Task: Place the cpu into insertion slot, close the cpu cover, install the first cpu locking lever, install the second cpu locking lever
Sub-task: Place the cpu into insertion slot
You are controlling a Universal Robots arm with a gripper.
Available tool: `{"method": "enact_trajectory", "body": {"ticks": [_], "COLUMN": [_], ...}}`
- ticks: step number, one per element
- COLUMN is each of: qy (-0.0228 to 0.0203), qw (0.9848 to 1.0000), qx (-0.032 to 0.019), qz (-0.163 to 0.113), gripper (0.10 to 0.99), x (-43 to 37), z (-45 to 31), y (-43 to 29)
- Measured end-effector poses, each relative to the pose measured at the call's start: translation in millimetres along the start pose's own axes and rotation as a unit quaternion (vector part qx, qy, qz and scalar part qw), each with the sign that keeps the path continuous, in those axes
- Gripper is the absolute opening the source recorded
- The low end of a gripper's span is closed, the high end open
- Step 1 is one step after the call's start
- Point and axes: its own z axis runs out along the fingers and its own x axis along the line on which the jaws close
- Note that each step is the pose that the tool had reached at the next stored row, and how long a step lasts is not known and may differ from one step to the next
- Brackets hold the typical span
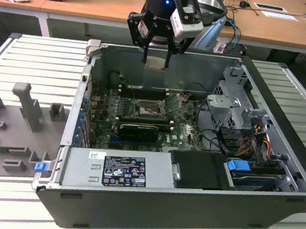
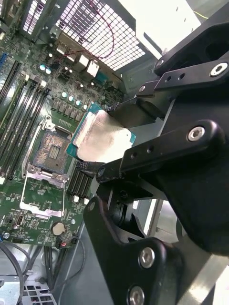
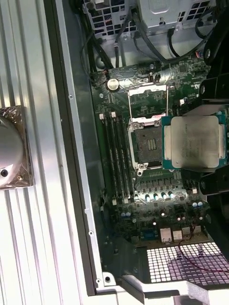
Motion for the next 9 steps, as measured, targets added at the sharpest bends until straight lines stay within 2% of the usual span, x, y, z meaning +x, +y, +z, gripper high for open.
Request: {"method": "enact_trajectory", "body": {"ticks": [9], "qy": [-0.0017], "qw": [0.9998], "qx": [-0.0004], "qz": [0.02], "gripper": [0.529], "x": [0.0], "z": [0.9], "y": [-0.1]}}
